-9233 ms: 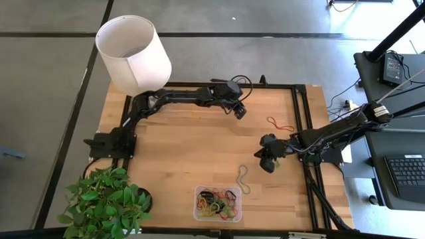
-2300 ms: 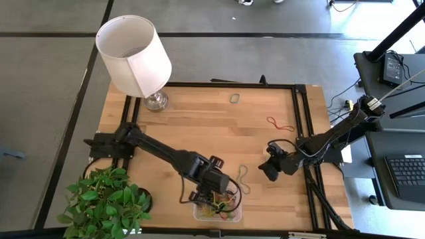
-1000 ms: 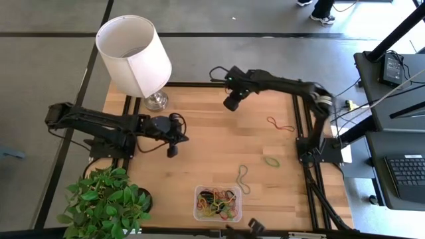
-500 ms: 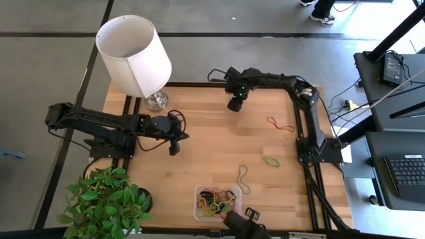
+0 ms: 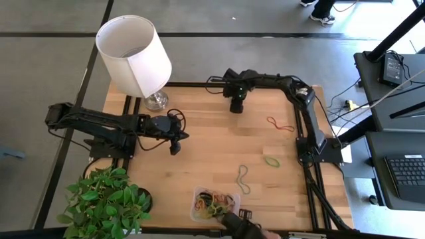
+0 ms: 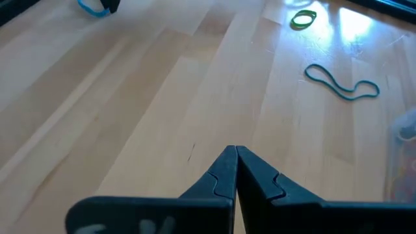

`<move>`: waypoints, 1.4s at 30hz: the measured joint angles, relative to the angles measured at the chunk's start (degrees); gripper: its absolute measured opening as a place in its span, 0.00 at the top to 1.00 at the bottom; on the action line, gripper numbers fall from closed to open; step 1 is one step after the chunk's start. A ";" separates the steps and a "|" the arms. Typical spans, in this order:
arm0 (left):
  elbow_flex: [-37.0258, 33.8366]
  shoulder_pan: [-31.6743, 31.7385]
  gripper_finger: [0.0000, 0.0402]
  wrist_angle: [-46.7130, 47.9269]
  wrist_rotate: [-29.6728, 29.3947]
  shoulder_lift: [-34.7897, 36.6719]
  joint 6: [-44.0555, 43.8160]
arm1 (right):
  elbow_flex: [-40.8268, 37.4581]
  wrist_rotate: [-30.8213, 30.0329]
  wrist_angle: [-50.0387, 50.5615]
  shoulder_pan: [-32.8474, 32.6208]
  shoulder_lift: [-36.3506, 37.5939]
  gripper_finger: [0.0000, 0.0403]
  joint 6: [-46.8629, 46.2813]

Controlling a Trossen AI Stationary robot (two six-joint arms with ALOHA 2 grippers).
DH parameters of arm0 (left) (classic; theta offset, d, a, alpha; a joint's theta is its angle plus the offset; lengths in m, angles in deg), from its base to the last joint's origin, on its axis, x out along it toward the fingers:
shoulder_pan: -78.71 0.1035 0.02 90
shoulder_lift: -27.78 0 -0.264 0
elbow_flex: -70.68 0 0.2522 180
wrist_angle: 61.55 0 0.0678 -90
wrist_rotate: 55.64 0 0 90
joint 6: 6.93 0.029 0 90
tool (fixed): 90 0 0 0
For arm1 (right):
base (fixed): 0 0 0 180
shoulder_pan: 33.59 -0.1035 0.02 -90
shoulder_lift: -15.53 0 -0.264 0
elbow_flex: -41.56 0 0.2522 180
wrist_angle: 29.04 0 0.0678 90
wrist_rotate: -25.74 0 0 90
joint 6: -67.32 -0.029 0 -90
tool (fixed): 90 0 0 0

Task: Pick and place rubber bands into bin
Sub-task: Put the blue rubber band into the transparent bin

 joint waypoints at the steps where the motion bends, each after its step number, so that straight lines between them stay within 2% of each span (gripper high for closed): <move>1: 0.00 0.00 0.99 0.00 0.00 0.00 -0.57 | 0.08 0.28 0.32 0.06 -0.32 0.91 -0.02; 3: 0.00 0.00 0.99 0.00 0.00 0.00 -0.94 | 0.23 0.50 1.22 0.11 -0.78 0.97 -0.04; 9: 0.00 0.00 0.99 0.00 0.04 0.00 -1.83 | -0.16 1.18 2.51 0.35 1.27 0.99 -2.31; 14: 0.00 0.00 0.99 0.02 0.15 0.00 -1.49 | 2.86 2.07 5.40 0.66 4.34 1.00 -4.63; 20: -0.02 0.02 1.00 0.02 0.22 -0.02 2.74 | 6.67 1.80 9.66 0.32 7.40 1.00 -9.97; 25: -0.02 0.03 0.99 0.02 0.22 -0.02 7.31 | 8.25 2.59 15.62 -2.47 13.51 1.00 -17.88; 30: -0.02 0.04 0.99 0.04 -0.76 -0.02 13.60 | 8.29 2.57 19.58 -9.88 21.45 1.00 -28.17; 36: -0.02 0.04 1.00 0.47 0.17 -0.02 19.77 | 8.26 0.73 19.29 -24.70 27.34 1.00 -42.92; 42: -0.02 0.04 1.00 0.46 0.07 -0.02 25.09 | 8.23 -5.29 18.09 -40.39 26.97 1.00 -59.43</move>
